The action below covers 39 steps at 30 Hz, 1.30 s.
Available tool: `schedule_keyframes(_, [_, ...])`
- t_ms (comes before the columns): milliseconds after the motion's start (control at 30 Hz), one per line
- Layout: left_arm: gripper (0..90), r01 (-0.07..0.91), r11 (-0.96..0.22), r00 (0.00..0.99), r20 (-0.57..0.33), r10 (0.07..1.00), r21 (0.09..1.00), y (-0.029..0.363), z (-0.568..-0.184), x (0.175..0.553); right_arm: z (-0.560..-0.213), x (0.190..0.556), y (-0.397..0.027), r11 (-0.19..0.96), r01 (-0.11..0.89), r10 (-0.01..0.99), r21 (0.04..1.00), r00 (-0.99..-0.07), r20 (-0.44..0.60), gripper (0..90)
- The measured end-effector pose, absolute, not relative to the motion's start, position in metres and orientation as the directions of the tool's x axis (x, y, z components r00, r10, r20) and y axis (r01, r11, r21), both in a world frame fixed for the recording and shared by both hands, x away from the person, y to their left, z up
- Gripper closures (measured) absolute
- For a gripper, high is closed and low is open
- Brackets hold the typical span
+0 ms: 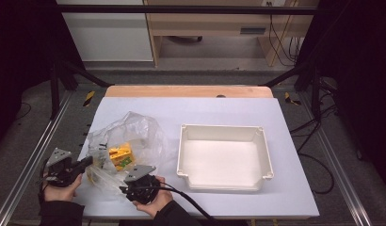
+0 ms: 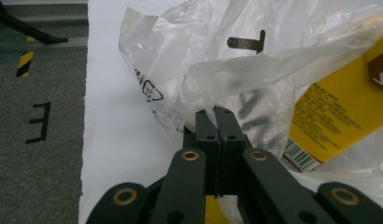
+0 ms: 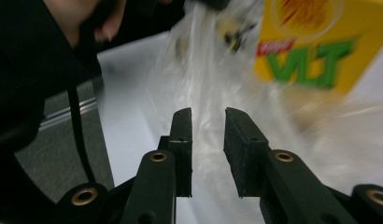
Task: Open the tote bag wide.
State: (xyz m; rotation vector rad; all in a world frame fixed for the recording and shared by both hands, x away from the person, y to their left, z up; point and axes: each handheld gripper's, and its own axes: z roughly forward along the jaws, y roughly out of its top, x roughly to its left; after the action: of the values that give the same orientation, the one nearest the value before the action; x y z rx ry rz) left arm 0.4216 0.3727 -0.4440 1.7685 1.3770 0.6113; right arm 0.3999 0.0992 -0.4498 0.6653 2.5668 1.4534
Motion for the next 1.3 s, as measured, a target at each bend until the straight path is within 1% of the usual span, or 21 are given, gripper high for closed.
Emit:
schedule_keyframes(33, [89.6, 0.567, -0.092, 0.292, -0.096, 0.952, 0.818, 0.373, -0.444, 0.422, -0.45, 0.4, 0.099, 0.443, 0.316, 0.429, 0.839, -0.897, 0.111, 72.6])
schedule_keyframes(100, [89.6, 0.568, -0.093, 0.292, -0.095, 0.952, 0.818, 0.373, -0.444, 0.422, -0.437, 0.4, 0.091, 0.407, 0.292, 0.448, 0.865, -0.889, 0.09, 72.0])
schedule_keyframes(200, [89.6, 0.567, -0.093, 0.293, -0.095, 0.951, 0.819, 0.372, -0.444, 0.422, -0.425, 0.405, 0.081, 0.374, 0.261, 0.497, 0.89, -0.867, 0.045, 65.5])
schedule_keyframes(233, [89.6, 0.567, -0.093, 0.294, -0.095, 0.951, 0.819, 0.372, -0.444, 0.422, -0.425, 0.408, 0.079, 0.387, 0.258, 0.513, 0.885, -0.858, 0.026, 62.6])
schedule_keyframes(300, [89.6, 0.566, -0.095, 0.295, -0.094, 0.951, 0.819, 0.372, -0.444, 0.422, -0.434, 0.415, 0.081, 0.433, 0.285, 0.522, 0.855, -0.853, 0.019, 61.0])
schedule_keyframes(367, [89.6, 0.566, -0.094, 0.294, -0.094, 0.951, 0.819, 0.372, -0.444, 0.422, -0.444, 0.416, 0.084, 0.451, 0.303, 0.522, 0.839, -0.852, 0.027, 63.4])
schedule_keyframes(400, [89.6, 0.565, -0.092, 0.294, -0.096, 0.951, 0.82, 0.373, -0.444, 0.422, -0.449, 0.417, 0.086, 0.464, 0.309, 0.523, 0.83, -0.852, 0.025, 66.3])
schedule_keyframes(433, [89.6, 0.568, -0.093, 0.295, -0.097, 0.951, 0.818, 0.373, -0.444, 0.422, -0.449, 0.417, 0.086, 0.464, 0.309, 0.523, 0.83, -0.852, 0.025, 66.3])
schedule_keyframes(533, [89.6, 0.564, -0.094, 0.297, -0.095, 0.95, 0.82, 0.373, -0.443, 0.422, -0.461, 0.418, 0.087, 0.494, 0.337, 0.517, 0.802, -0.855, 0.041, 83.3])
schedule_keyframes(600, [89.6, 0.563, -0.094, 0.298, -0.096, 0.95, 0.821, 0.372, -0.444, 0.422, -0.462, 0.416, 0.087, 0.498, 0.345, 0.508, 0.796, -0.86, 0.055, 87.9])
schedule_keyframes(733, [89.5, 0.568, -0.098, 0.302, -0.096, 0.949, 0.817, 0.371, -0.445, 0.423, -0.463, 0.407, 0.088, 0.507, 0.343, 0.472, 0.791, -0.878, 0.079, 89.2])
schedule_keyframes(867, [89.5, 0.577, -0.113, 0.307, -0.086, 0.948, 0.809, 0.369, -0.447, 0.424, -0.47, 0.404, 0.091, 0.526, 0.349, 0.463, 0.775, -0.882, 0.083, 89.1])
schedule_keyframes(900, [89.4, 0.579, -0.118, 0.308, -0.082, 0.948, 0.807, 0.368, -0.448, 0.424, -0.477, 0.404, 0.094, 0.542, 0.354, 0.468, 0.762, -0.881, 0.077, 88.9])
schedule_keyframes(1067, [88.6, 0.592, -0.125, 0.304, -0.077, 0.95, 0.796, 0.369, -0.452, 0.427, -0.486, 0.407, 0.098, 0.54, 0.37, 0.48, 0.756, -0.873, 0.085, 87.9])
schedule_keyframes(1100, [88.6, 0.593, -0.124, 0.304, -0.078, 0.95, 0.796, 0.369, -0.452, 0.427, -0.486, 0.407, 0.098, 0.541, 0.369, 0.477, 0.755, -0.875, 0.086, 85.9])
schedule_keyframes(1133, [88.5, 0.593, -0.125, 0.302, -0.077, 0.95, 0.795, 0.369, -0.452, 0.427, -0.486, 0.407, 0.098, 0.54, 0.372, 0.476, 0.755, -0.875, 0.09, 81.0])
schedule_keyframes(1167, [88.4, 0.591, -0.123, 0.302, -0.077, 0.95, 0.797, 0.369, -0.452, 0.427, -0.485, 0.406, 0.098, 0.539, 0.372, 0.479, 0.756, -0.873, 0.088, 79.3])
schedule_keyframes(1200, [88.5, 0.59, -0.122, 0.302, -0.077, 0.95, 0.798, 0.369, -0.452, 0.427, -0.482, 0.406, 0.095, 0.527, 0.364, 0.474, 0.768, -0.876, 0.089, 74.4])
schedule_keyframes(1300, [88.6, 0.59, -0.125, 0.303, -0.075, 0.95, 0.798, 0.369, -0.451, 0.427, -0.475, 0.405, 0.091, 0.491, 0.352, 0.472, 0.797, -0.876, 0.096, 70.9])
